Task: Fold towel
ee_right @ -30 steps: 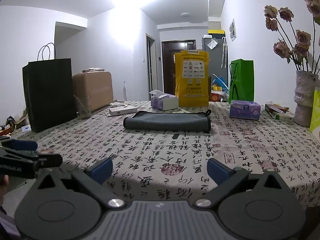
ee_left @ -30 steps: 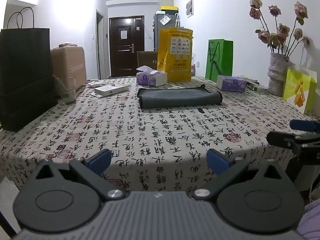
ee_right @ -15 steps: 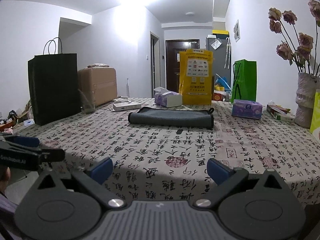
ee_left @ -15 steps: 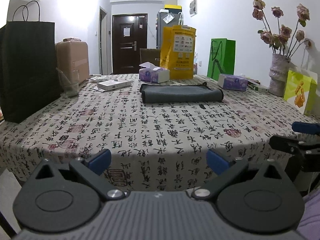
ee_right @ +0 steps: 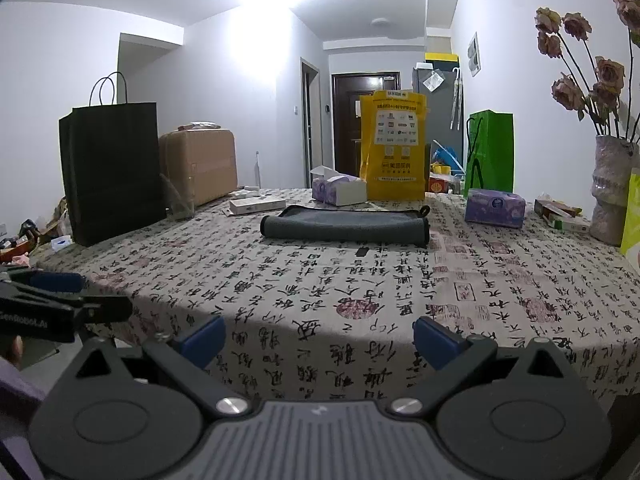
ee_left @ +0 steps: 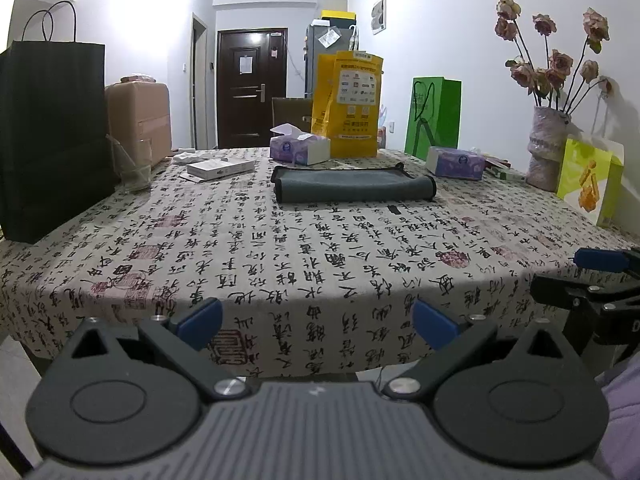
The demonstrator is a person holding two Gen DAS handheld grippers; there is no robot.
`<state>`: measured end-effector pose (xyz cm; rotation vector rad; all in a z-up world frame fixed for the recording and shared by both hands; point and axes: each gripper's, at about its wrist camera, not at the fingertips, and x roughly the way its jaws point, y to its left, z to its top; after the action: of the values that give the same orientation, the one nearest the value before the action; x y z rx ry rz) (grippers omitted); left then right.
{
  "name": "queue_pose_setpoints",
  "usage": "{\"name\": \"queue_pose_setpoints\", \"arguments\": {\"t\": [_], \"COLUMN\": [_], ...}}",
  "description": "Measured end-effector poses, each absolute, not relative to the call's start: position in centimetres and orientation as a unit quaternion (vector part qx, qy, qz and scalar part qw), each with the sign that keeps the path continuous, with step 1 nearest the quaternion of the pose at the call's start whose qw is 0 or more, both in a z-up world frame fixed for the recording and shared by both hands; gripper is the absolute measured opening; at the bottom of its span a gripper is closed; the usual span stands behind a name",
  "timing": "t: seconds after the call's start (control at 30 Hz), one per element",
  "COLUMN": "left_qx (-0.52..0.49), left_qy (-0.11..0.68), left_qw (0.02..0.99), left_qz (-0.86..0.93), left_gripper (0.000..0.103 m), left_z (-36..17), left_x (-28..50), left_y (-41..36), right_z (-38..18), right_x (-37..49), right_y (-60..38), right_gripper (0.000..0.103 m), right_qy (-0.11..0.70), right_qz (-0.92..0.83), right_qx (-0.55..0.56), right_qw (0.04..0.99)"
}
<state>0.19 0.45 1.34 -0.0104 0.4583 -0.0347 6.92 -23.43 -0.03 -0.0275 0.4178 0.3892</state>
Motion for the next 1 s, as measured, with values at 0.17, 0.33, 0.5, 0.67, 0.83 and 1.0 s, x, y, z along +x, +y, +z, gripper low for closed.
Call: {"name": "queue_pose_setpoints", "arguments": {"t": [0.17,0.33,0.5,0.67,0.83,1.0], "left_qx": [-0.006,-0.007,-0.004,-0.002,-0.001,-0.003], "left_qy": [0.233,0.231,0.227,0.224,0.224,0.227], "left_qw": [0.972,0.973,0.974,0.974,0.975,0.974], "left_qz": [-0.014,-0.014,-0.016,-0.017,-0.016,-0.017], "left_gripper": [0.103,0.103,0.103,0.103,0.103,0.103], "left_z": [1.07,1.13,1.24,1.34,1.35,1.38], "left_x": [-0.10,-0.07,-0.11,-0.12,-0.10,0.03], "left_y": [0.72,0.79,0.66,0.57,0.55,0.50], "right_z": [-0.08,-0.07,0.06,0.14,0.13,0.16], "right_x": [6.63,6.55,6.63,6.67,6.69,6.67], "right_y": [-23.58,-23.82,-23.85,-23.89,-23.86,-23.93], "right_gripper": [0.101,0.101,0.101,0.101,0.101,0.101], "right_qy": [0.207,0.208,0.206,0.204,0.205,0.204], "right_qz": [0.189,0.189,0.187,0.187,0.186,0.188], "right_qx": [-0.013,-0.011,-0.013,-0.014,-0.015,-0.015], "right_qw": [0.960,0.960,0.960,0.961,0.961,0.961]}}
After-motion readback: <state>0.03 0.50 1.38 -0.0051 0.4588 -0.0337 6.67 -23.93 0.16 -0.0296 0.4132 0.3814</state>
